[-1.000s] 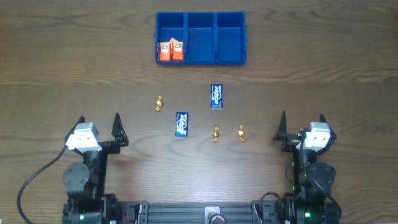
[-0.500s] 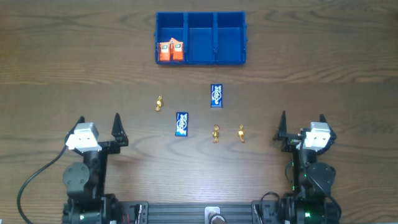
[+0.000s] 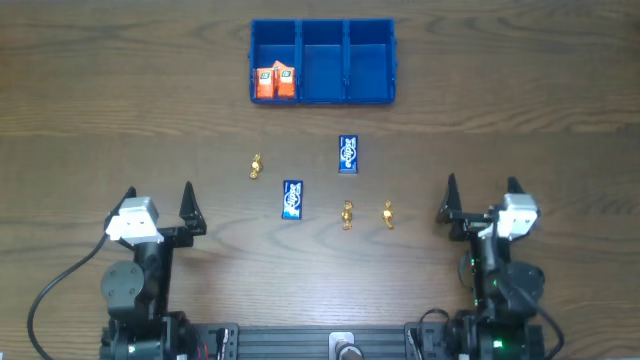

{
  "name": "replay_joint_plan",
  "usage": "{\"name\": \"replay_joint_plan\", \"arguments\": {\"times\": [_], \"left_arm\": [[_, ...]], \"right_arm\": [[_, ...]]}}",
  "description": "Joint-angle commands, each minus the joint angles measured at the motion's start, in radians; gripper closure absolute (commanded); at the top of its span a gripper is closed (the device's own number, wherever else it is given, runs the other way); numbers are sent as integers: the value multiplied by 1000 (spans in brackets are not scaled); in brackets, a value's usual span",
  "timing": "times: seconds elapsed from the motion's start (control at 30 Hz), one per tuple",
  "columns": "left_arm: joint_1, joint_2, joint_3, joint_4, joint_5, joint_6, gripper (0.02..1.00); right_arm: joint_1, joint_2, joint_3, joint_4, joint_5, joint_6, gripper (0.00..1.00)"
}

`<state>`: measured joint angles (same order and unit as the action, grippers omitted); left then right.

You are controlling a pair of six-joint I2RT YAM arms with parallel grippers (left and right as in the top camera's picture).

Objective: Sort Candies Into Trays

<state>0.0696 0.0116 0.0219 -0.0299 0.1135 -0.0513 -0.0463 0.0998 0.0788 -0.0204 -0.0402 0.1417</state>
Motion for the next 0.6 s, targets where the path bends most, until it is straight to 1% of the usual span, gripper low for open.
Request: {"name": "replay_joint_plan", "arguments": {"times": [0.03,0.1,0.17,0.33,0.43,0.53,0.6], "left_arm": [[4,-5,-17,-38,10,7,20],[4,-5,-17,-38,10,7,20],[4,-5,-17,-38,10,7,20],[4,-5,-17,-38,10,7,20],[4,-5,-17,-38,10,7,20],[4,-5,-17,-38,10,7,20],[4,-5,-17,-38,10,7,20]], "right_arm": [[7,284,264,-83,-73,71,3],[26,459,418,-172,-103,71,3],[55,581,520,-219,-113,71,3],[201,843,729,-292,-107,68,3],[318,985,850,-364,-72,78,3],[442,1126,968,-464,2,145,3],[523,1218,1034,-529,30,188,3]]}}
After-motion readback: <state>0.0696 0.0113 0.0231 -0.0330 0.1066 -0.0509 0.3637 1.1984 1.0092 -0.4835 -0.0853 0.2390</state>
